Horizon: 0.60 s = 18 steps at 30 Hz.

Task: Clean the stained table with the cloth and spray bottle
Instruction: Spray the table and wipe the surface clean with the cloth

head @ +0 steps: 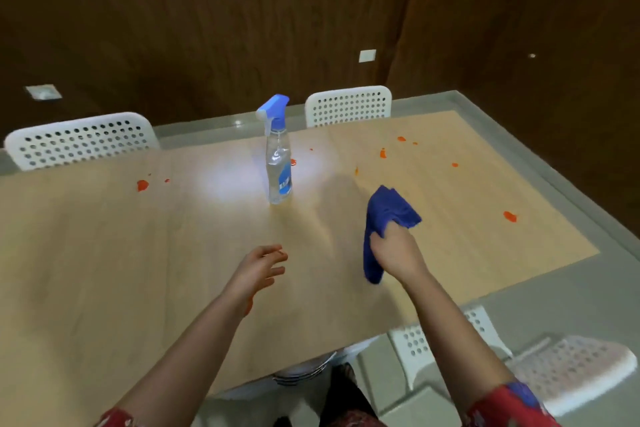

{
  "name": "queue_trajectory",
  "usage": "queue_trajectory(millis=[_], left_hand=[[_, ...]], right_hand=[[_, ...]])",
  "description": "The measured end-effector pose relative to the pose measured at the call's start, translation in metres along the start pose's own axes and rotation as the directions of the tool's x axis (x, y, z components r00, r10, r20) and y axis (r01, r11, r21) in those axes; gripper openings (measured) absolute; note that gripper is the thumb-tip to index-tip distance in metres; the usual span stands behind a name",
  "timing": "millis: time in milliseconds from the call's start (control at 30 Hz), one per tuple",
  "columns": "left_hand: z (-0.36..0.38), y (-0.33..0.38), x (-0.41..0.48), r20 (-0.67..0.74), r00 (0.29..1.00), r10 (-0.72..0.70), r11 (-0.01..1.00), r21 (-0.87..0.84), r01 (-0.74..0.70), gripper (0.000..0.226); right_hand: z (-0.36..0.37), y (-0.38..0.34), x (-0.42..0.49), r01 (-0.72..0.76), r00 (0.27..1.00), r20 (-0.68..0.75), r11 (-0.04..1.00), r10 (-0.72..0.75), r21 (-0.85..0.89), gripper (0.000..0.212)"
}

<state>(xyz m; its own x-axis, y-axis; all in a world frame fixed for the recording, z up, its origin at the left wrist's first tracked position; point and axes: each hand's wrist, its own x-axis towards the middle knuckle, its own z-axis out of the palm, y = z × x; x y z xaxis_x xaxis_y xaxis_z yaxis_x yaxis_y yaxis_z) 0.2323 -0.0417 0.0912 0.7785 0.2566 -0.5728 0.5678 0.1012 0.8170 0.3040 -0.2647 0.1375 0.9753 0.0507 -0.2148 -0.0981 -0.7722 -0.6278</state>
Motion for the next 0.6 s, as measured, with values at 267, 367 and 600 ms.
queue_trajectory(millis=[267, 367, 600], left_hand=[[0.007, 0.019, 0.042, -0.268, 0.963, 0.015, 1.0, -0.005, -0.016, 0.025], [-0.006, 0.016, 0.049, -0.337, 0.94, 0.052, 0.996, 0.081, -0.027, 0.03], [-0.034, 0.024, 0.084, -0.327, 0.939, 0.103, 0.983, 0.179, -0.045, 0.031]], right_hand=[[0.099, -0.021, 0.061, 0.495, 0.836, 0.496, 0.714, -0.235, -0.495, 0.047], [0.097, -0.023, 0.077, 0.467, 0.87, 0.403, 0.737, -0.285, -0.489, 0.044], [0.086, -0.099, 0.145, 0.287, 0.929, 0.038, 0.781, -0.368, 0.554, 0.094]])
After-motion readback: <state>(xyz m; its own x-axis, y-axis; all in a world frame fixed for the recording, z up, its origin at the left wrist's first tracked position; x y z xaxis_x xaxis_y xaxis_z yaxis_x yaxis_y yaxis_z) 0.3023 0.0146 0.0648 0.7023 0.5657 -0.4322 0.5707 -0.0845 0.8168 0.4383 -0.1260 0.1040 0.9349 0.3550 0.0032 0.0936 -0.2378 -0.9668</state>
